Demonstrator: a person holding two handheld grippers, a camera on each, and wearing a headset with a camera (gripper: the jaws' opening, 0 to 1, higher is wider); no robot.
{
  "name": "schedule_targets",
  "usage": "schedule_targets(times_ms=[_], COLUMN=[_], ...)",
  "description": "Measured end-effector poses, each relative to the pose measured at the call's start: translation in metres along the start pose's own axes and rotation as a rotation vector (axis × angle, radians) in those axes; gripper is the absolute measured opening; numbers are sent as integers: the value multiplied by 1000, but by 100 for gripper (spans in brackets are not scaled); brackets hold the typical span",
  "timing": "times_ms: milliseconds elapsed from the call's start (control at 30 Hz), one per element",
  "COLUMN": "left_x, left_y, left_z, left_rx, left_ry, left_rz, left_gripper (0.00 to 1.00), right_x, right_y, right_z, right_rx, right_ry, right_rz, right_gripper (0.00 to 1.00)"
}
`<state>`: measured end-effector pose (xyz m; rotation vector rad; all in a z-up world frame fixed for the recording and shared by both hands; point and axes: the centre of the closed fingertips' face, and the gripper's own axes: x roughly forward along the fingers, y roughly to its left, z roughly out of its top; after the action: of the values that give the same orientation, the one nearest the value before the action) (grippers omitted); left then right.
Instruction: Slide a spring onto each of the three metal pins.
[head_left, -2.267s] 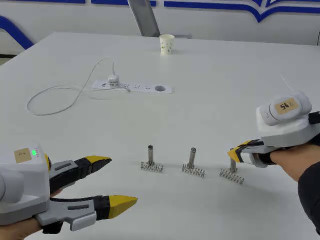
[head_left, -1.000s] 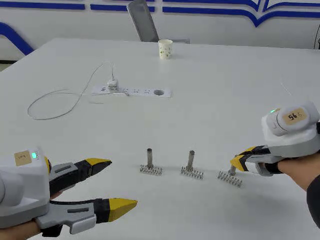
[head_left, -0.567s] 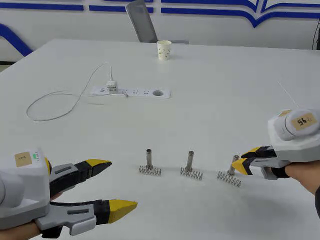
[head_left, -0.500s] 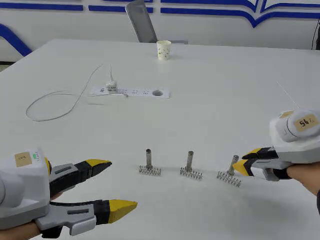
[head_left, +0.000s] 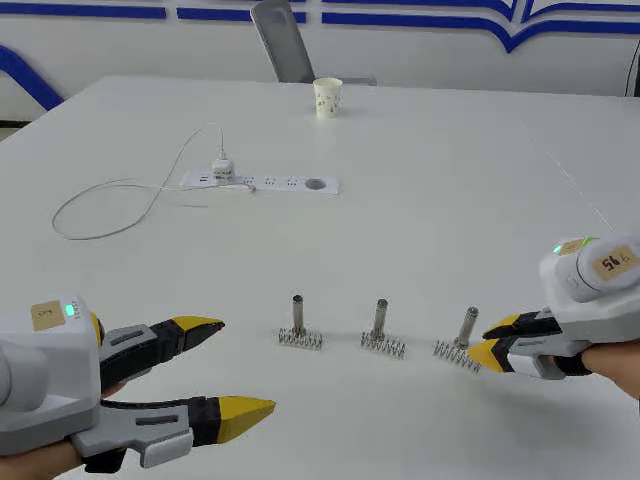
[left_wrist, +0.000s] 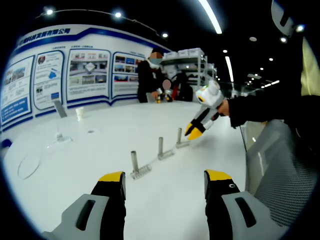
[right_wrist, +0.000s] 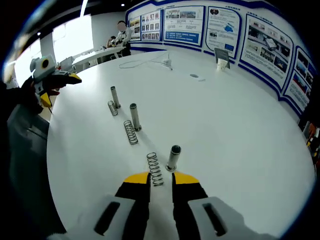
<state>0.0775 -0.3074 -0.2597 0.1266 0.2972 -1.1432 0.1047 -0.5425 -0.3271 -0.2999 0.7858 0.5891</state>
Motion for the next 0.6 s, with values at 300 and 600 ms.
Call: schedule_targets(times_ms=[300,600], left_x=[1,1], left_y=[0,0], left_z=[-1,-3], left_rx=[-2,-5], left_ry=[3,8], left_rz=[0,-1], left_gripper=[64,64], right_x=[9,15], right_y=[6,6], right_z=[-10,-14], right_rx=[-34,-55], right_ry=[38,58], right_rz=[42,63], right_gripper=[17,15])
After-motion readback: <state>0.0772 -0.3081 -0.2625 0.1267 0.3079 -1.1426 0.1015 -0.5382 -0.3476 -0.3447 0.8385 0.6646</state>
